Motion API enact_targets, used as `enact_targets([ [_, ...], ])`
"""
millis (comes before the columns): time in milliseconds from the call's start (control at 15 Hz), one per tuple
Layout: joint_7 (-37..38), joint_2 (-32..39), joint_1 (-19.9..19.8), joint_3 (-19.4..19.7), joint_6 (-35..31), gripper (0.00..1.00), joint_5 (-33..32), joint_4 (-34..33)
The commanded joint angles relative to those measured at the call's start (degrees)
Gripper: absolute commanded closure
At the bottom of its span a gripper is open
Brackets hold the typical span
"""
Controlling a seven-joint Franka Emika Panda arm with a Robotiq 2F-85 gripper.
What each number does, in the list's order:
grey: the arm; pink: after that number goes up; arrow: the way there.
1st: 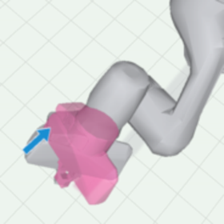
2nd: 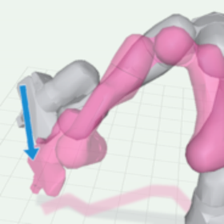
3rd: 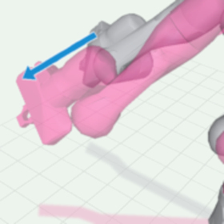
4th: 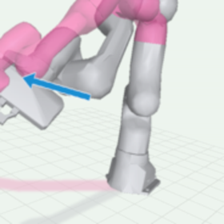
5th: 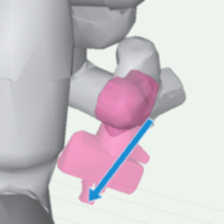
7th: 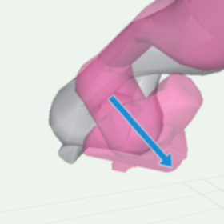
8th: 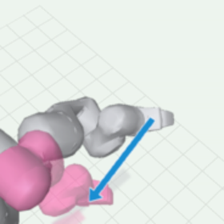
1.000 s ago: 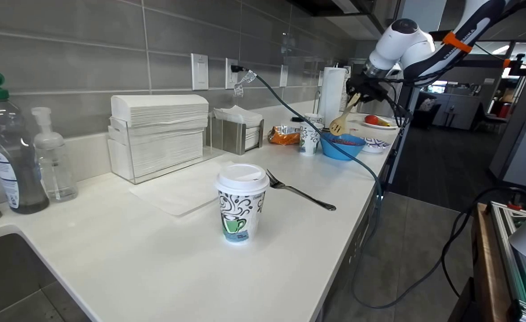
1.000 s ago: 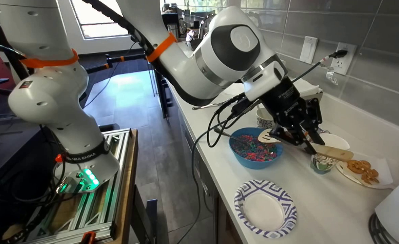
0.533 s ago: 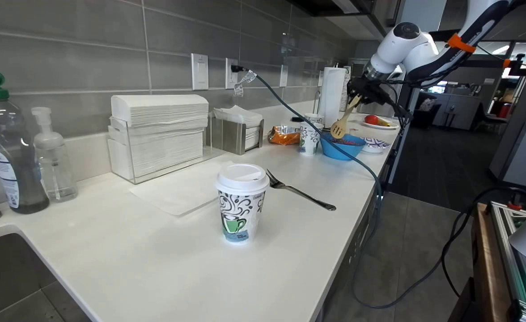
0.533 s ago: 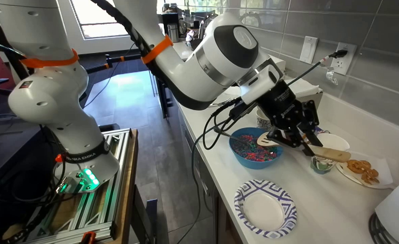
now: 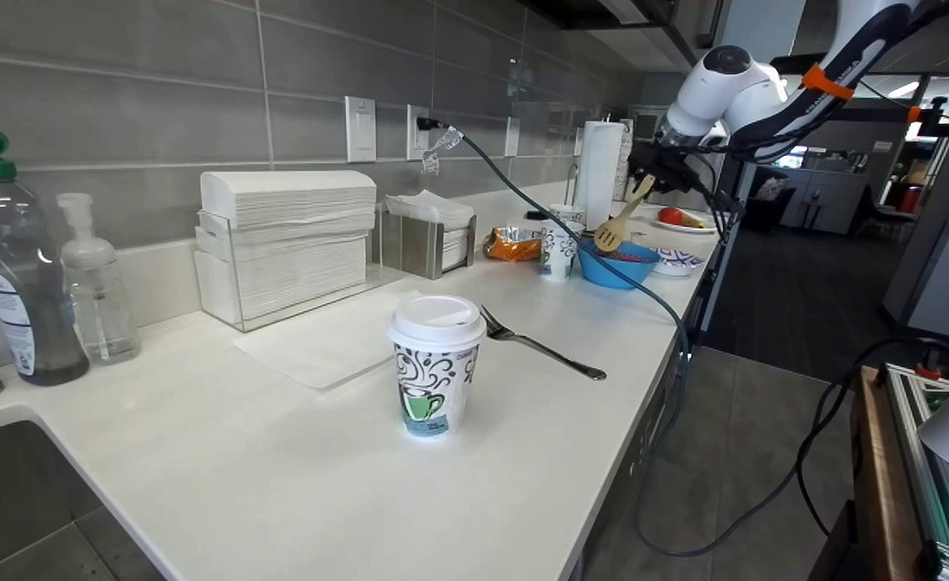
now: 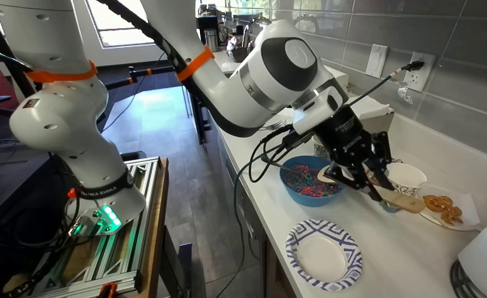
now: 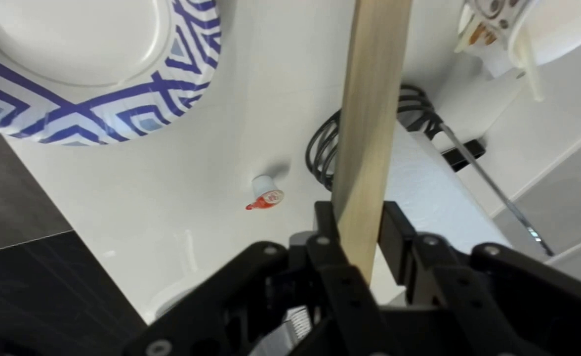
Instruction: Put the wooden spoon in the blue bowl, then remove it, then remove the silver spoon out of the blue bowl
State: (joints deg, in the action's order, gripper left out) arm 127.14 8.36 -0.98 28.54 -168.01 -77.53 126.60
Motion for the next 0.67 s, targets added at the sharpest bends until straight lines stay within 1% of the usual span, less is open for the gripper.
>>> enact_targets([
  [0, -7.3, 3.5, -2.7, -2.0, 4.6, 0.93, 16.3, -1.2],
  [133, -12.2, 4.3, -4.5, -4.1, 9.0, 0.93, 26.2, -1.8],
  [267, -17.1, 3.4, -9.0, -9.4, 13.0, 0.93, 35.9, -1.5],
  [333, -19.4, 3.3, -10.2, -11.1, 14.8, 0.93, 40.7, -1.7],
  [400, -21.9, 3.0, -13.5, -14.9, 17.1, 0.93, 45.4, -2.4],
  [533, -26.3, 3.5, -17.5, -19.9, 22.0, 0.93, 54.8, -4.9],
  [600, -28.4, 4.0, -19.1, -21.6, 24.2, 0.93, 59.5, -6.8],
])
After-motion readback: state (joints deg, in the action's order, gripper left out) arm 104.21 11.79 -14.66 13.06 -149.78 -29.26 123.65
